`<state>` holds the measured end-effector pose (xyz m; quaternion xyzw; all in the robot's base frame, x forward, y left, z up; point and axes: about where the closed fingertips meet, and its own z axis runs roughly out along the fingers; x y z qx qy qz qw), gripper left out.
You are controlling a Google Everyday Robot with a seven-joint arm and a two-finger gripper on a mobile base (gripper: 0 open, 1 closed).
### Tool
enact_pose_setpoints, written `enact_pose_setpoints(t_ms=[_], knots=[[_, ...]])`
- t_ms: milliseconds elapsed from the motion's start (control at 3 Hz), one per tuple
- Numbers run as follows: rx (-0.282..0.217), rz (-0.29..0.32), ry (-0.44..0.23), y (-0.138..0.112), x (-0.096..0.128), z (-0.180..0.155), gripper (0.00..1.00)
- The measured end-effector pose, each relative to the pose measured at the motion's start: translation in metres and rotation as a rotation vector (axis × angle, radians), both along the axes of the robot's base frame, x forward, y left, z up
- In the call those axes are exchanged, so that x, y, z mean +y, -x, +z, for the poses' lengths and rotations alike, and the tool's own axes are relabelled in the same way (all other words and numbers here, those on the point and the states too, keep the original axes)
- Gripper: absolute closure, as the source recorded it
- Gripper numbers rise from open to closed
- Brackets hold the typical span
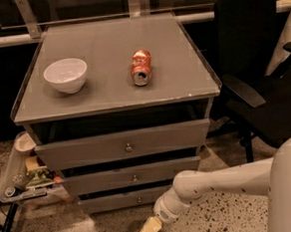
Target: Open bottom drawer
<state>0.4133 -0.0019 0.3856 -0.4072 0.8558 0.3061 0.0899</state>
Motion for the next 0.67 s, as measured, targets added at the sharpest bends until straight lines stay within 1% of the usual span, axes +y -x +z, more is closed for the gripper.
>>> enact_pose_setpoints(t_ms=[333, 667], knots=[[0.0, 0.0, 0.0, 0.0, 0.0, 0.0, 0.0], [-0.029, -0.036, -0.003, -0.011, -0.003, -0.012, 0.0]])
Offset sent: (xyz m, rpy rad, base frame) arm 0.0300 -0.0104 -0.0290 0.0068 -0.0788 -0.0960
